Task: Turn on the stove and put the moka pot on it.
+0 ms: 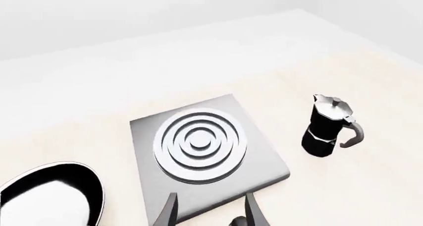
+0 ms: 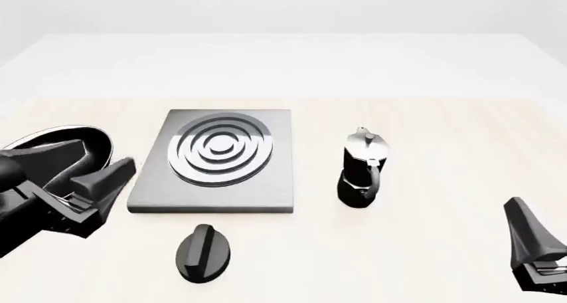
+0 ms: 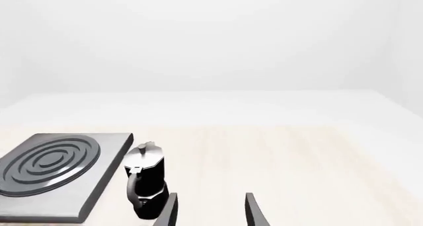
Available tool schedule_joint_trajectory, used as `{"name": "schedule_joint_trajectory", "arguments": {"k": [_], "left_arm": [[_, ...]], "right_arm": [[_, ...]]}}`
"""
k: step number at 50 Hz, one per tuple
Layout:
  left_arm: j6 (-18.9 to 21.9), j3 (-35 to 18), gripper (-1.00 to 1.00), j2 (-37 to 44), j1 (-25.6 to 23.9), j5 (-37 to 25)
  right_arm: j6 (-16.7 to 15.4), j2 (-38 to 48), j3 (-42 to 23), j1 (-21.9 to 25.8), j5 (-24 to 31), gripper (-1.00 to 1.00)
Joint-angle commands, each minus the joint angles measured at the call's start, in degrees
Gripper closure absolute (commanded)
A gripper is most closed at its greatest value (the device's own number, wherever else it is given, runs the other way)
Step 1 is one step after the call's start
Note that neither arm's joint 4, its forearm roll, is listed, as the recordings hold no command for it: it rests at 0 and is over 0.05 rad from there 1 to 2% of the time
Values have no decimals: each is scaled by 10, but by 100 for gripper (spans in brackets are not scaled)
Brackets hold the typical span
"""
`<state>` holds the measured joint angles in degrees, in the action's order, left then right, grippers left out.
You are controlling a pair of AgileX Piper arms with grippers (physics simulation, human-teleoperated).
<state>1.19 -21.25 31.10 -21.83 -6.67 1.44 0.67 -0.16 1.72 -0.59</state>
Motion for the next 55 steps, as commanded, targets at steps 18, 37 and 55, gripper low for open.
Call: {"name": "schedule_joint_trajectory", "arguments": {"k": [18,37,55], "left_arm": [[-57,-97,-100,253,-171,35],[-195,-142,-100,346,-252,30],[-276,-125,-100,433,-269,55]], "right_arm": [[8,2,1,5,4,-100],[14,-3,1,11,12,-100],[21,-5,2,7,12,-100]]}}
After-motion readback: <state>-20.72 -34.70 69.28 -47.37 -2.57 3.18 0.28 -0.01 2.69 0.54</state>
